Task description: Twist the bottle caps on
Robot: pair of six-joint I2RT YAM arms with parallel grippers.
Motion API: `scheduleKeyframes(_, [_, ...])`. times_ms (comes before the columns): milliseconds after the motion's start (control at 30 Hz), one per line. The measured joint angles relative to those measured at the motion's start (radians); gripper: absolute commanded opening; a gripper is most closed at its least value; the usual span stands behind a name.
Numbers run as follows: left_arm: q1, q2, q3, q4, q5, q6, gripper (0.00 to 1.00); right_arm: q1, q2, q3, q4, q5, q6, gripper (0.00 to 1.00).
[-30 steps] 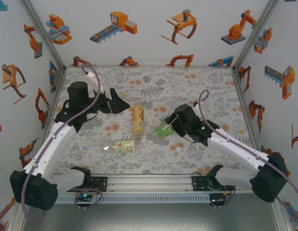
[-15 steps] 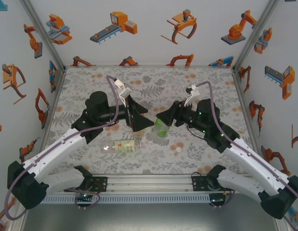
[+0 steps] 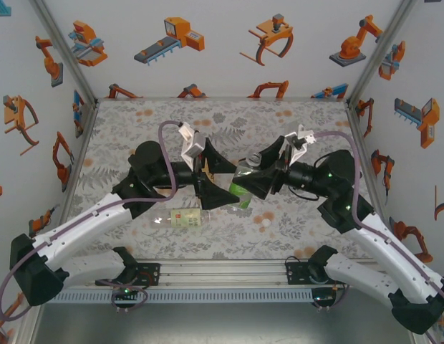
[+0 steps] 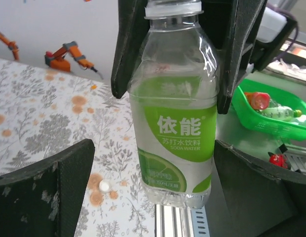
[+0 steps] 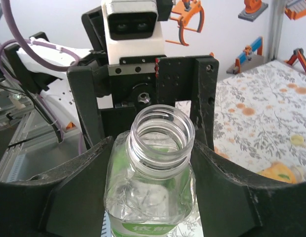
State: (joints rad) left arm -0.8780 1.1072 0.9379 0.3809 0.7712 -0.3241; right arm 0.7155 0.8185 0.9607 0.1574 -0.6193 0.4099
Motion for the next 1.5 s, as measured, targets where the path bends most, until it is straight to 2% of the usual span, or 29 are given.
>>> scheduleKeyframes(167, [-0.039, 0.031, 0.043, 0.015, 0.022, 0.004, 0.98, 0.0, -0.001, 0.013, 0.041, -0.013, 0.001, 0.0])
scheduleKeyframes(400, [-0.065, 0.077, 0.084, 0.021, 0.038, 0.014, 0.87, 0.0, 0.002, 0.022, 0.073, -0.017, 0.006, 0.0])
scheduleKeyframes(1100, [-0.099, 0.117, 0.115, 0.024, 0.042, 0.013, 0.66, 0.006, 0.009, 0.035, 0.087, -0.013, 0.008, 0.0])
scheduleKeyframes(1400, [-0.109, 0.129, 0.123, 0.023, 0.053, 0.007, 0.47, 0.008, 0.01, 0.035, 0.083, 0.01, 0.0, 0.0])
scheduleKeyframes(1433, [-0.109, 0.129, 0.123, 0.022, 0.054, 0.006, 0.46, 0.008, 0.01, 0.035, 0.08, 0.011, -0.001, 0.05])
scheduleKeyframes(1500, [-0.11, 0.128, 0.123, 0.015, 0.053, 0.006, 0.42, 0.009, 0.006, 0.035, 0.072, 0.015, -0.003, 0.31])
